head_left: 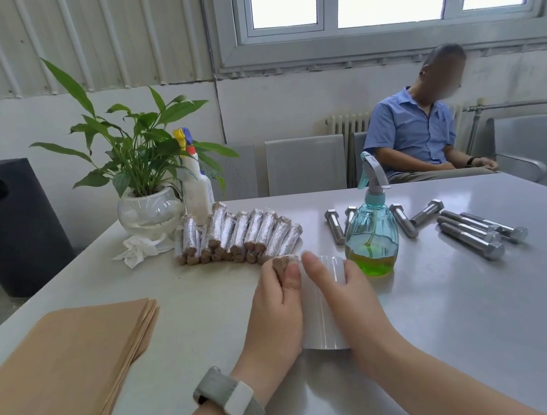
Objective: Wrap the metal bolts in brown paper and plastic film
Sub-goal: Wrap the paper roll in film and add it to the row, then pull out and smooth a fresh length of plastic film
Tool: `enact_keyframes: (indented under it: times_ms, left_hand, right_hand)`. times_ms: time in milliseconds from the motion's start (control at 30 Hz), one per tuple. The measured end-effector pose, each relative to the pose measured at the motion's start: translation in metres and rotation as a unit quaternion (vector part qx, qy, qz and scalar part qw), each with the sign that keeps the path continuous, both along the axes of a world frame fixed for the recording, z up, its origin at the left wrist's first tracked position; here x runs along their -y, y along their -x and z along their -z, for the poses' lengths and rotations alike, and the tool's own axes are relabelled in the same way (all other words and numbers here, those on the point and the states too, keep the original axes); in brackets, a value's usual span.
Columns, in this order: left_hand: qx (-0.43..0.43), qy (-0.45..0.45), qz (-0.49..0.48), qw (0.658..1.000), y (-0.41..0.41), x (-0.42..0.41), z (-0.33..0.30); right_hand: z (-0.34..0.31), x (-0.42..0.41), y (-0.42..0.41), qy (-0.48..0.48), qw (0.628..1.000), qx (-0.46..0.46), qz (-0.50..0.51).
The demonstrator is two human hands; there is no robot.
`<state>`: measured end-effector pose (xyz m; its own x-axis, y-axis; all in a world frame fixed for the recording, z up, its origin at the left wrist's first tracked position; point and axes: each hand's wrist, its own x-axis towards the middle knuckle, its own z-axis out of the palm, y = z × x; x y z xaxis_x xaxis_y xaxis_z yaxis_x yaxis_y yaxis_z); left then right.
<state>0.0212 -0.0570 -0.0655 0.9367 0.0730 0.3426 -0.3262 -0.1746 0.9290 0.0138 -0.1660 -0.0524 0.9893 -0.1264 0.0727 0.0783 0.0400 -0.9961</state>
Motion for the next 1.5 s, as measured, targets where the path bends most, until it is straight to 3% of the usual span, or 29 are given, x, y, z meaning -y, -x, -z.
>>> enact_keyframes:
  times_ms: [67, 100, 167, 233, 267, 333, 433, 500, 567, 700, 767, 833, 933, 1033, 1267, 1433, 1500]
  left_hand:
    - [-0.008, -0.014, -0.052, 0.999, -0.001, 0.001, 0.004]
    - [-0.035, 0.016, -0.061, 0.997, -0.001, 0.001, 0.005]
    - [-0.143, 0.146, -0.017, 0.979, -0.005, -0.001, 0.001]
    - [-0.206, 0.251, 0.018, 0.946, -0.011, -0.006, -0.007]
    - [-0.216, 0.276, -0.004, 0.937, -0.014, -0.011, -0.010]
    - [-0.202, 0.335, -0.033, 0.920, -0.019, -0.022, -0.015]
    - [-0.165, 0.390, -0.007, 0.906, -0.014, -0.033, -0.016]
    - [-0.157, 0.331, -0.026, 0.930, -0.015, -0.043, -0.023]
    - [-0.199, 0.243, -0.037, 0.949, -0.027, -0.061, -0.035]
    - [-0.282, 0.124, -0.112, 0.945, -0.078, -0.099, -0.069]
    - [-0.263, 0.081, -0.150, 0.950, -0.110, -0.115, -0.084]
    - [-0.227, -0.050, -0.196, 0.953, -0.142, -0.132, -0.087]
    - [-0.158, -0.287, -0.261, 0.908, -0.174, -0.149, -0.077]
    - [-0.109, -0.399, -0.254, 0.874, -0.190, -0.150, -0.062]
    - [-0.085, -0.508, -0.217, 0.829, -0.210, -0.142, -0.047]
    - [-0.099, -0.501, -0.186, 0.839, -0.205, -0.154, -0.047]
    - [-0.120, -0.454, -0.177, 0.865, -0.200, -0.157, -0.051]
  right_hand:
    - [-0.002, -0.005, 0.003, 0.016, 0.999, 0.013, 0.034]
    - [-0.005, -0.007, 0.007, 0.031, 0.998, 0.043, 0.042]
    - [-0.009, -0.011, 0.019, 0.099, 0.976, 0.186, 0.045]
    - [-0.009, -0.019, 0.033, 0.158, 0.924, 0.341, -0.071]
    - [-0.006, -0.024, 0.040, 0.152, 0.903, 0.376, -0.141]
    - [-0.001, -0.023, 0.046, 0.131, 0.892, 0.388, -0.192]
    - [-0.006, -0.013, 0.034, 0.056, 0.944, 0.308, -0.107]
    - [-0.008, -0.006, 0.021, -0.037, 0.979, 0.195, -0.055]
    - [-0.008, 0.000, 0.009, -0.076, 0.988, 0.128, -0.028]
    - [0.003, 0.007, -0.004, -0.042, 0.995, 0.086, -0.012]
    - [0.008, 0.006, -0.009, -0.031, 0.996, 0.081, -0.016]
    - [0.010, 0.005, -0.012, -0.015, 0.997, 0.074, -0.027]
    - [0.015, 0.006, -0.019, -0.006, 0.997, 0.074, -0.032]
    - [0.018, 0.006, -0.025, -0.009, 0.997, 0.072, -0.029]
    - [0.022, 0.007, -0.031, -0.039, 0.996, 0.065, -0.047]
    - [0.021, 0.008, -0.029, -0.038, 0.996, 0.064, -0.053]
    - [0.021, 0.008, -0.028, -0.037, 0.996, 0.065, -0.050]
